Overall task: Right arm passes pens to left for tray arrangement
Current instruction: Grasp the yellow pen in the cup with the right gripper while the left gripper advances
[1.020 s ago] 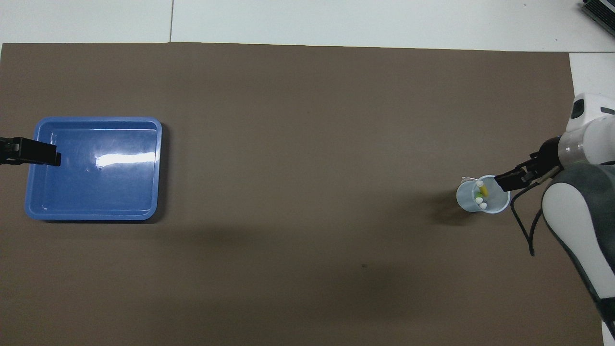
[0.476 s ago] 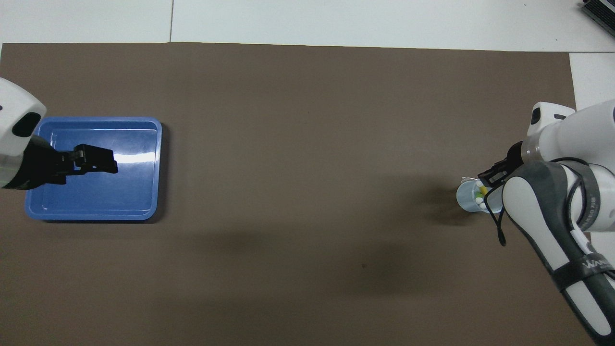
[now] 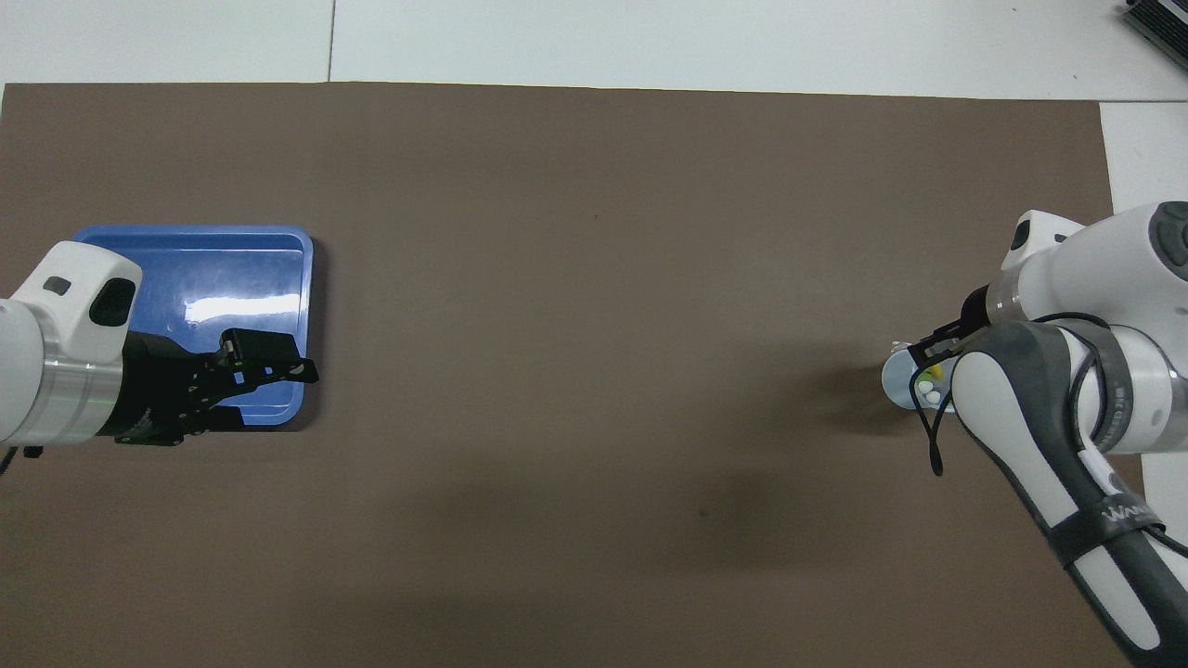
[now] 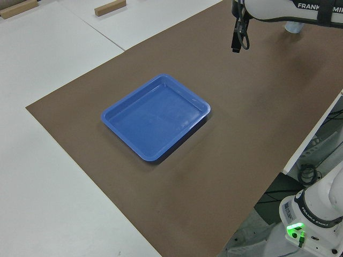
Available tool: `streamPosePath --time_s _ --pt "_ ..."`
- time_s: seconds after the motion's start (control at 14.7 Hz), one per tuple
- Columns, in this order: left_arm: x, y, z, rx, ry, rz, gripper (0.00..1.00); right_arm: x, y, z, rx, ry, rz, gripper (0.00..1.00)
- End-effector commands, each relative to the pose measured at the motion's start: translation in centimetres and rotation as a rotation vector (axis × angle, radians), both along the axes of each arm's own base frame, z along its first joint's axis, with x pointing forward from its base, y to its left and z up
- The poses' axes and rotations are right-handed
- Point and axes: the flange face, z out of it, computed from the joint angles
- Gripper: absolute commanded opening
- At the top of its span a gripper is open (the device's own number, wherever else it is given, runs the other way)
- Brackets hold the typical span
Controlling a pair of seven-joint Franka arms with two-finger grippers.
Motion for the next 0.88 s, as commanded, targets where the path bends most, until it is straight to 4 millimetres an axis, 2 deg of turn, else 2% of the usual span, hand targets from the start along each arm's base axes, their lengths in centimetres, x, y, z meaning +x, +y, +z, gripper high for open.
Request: streamPosePath --time_s 0.0,0.07,0.2,0.48,0.68,0.82 --pt "-3.2 -1.6 -1.3 -0.051 0.044 0.057 1.00 -1.3 0.0 -0.5 0.006 0.007 -0.023 0.51" --pt "-4.0 -2.2 -1.9 -0.049 0.060 0.062 1.00 -1.3 0.0 -0.6 0.006 0.008 -0.021 0.51" --pt "-4.4 -2.8 -2.0 -0.052 0.090 0.121 1.00 -1.3 0.0 -0.6 0.006 0.007 -0.021 0.51" --pt "-5.8 -2.8 -2.7 -0.223 0.186 0.275 1.00 -1.1 0.0 -0.6 0.006 -0.005 -0.013 0.46" --pt "-6.0 -4.0 -4.1 -0.288 0.235 0.488 1.00 -0.8 0.0 -0.5 0.006 -0.028 -0.015 0.43" --pt "-6.0 -4.9 -4.3 -0.337 0.277 0.598 1.00 -0.7 -0.1 -0.8 0.005 -0.025 -0.015 0.43"
